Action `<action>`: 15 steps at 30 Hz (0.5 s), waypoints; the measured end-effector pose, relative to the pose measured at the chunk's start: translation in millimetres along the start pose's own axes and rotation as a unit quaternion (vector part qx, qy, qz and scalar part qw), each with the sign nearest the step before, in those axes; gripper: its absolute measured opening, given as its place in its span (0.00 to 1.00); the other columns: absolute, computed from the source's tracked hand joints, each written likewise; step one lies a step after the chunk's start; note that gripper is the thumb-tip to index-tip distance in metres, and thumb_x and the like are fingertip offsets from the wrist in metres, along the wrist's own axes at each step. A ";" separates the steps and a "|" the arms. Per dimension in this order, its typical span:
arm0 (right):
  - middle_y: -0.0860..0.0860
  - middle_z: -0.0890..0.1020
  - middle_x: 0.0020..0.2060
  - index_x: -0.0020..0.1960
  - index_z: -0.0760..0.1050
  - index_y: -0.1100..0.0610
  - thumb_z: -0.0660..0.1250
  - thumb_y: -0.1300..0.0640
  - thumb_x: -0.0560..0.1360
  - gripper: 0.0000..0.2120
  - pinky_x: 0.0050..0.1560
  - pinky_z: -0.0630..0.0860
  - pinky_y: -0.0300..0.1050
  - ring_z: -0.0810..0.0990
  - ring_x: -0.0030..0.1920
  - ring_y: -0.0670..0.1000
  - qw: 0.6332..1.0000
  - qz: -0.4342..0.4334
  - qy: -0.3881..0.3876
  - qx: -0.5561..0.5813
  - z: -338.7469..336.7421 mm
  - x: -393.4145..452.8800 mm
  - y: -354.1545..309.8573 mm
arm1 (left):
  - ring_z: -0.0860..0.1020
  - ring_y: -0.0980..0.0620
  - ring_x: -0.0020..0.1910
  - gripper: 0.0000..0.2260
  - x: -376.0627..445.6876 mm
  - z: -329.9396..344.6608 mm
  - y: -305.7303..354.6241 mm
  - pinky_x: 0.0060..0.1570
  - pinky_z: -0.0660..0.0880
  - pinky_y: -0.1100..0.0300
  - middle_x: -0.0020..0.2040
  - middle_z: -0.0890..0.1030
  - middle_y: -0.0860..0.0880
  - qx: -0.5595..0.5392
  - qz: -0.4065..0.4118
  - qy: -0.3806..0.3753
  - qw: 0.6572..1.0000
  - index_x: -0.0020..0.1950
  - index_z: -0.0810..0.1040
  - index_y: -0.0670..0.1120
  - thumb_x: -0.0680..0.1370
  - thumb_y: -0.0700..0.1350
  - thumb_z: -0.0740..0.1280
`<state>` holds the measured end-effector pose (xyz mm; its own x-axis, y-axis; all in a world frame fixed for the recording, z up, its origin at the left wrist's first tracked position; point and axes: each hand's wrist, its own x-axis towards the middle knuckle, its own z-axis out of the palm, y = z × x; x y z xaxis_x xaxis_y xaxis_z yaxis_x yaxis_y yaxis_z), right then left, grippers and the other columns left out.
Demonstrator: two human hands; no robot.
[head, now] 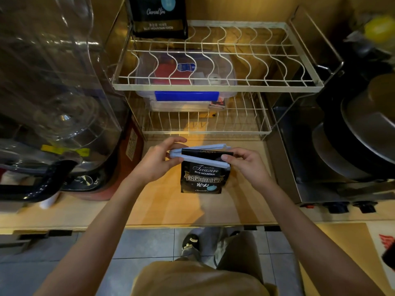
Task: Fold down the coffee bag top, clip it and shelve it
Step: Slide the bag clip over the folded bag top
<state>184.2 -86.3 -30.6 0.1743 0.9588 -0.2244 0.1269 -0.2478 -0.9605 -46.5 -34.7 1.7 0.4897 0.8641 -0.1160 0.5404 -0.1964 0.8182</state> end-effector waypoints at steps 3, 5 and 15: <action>0.55 0.79 0.35 0.43 0.81 0.60 0.71 0.64 0.69 0.04 0.36 0.73 0.31 0.76 0.34 0.44 0.999 0.017 -0.024 -0.023 -2.4 0.4 -8.7 | 0.72 0.57 0.55 0.22 6.2 5.5 5.9 0.54 0.70 0.64 0.56 0.75 0.54 0.019 -0.003 -0.036 0.999 0.65 0.66 0.51 0.74 0.38 0.66; 0.53 0.79 0.35 0.44 0.81 0.64 0.72 0.64 0.68 0.06 0.39 0.74 0.34 0.78 0.36 0.42 0.999 0.004 -0.017 -0.045 -3.4 1.2 -12.7 | 0.72 0.58 0.54 0.22 8.4 11.9 8.5 0.55 0.71 0.61 0.56 0.76 0.54 0.030 0.000 -0.033 0.999 0.65 0.66 0.51 0.74 0.39 0.66; 0.46 0.77 0.49 0.53 0.77 0.54 0.70 0.61 0.70 0.13 0.51 0.74 0.34 0.76 0.53 0.50 0.993 -0.020 -0.080 -0.083 -12.8 -9.2 -15.7 | 0.71 0.57 0.56 0.18 4.9 23.5 2.3 0.56 0.69 0.60 0.60 0.78 0.47 0.030 0.004 0.031 0.999 0.62 0.72 0.49 0.74 0.39 0.66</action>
<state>193.1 -93.0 -11.3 0.0095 0.9747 -0.2233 0.2923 -0.2163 -0.9315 -26.8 -41.8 -10.2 0.4515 0.8893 -0.0723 0.5771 -0.2292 0.7838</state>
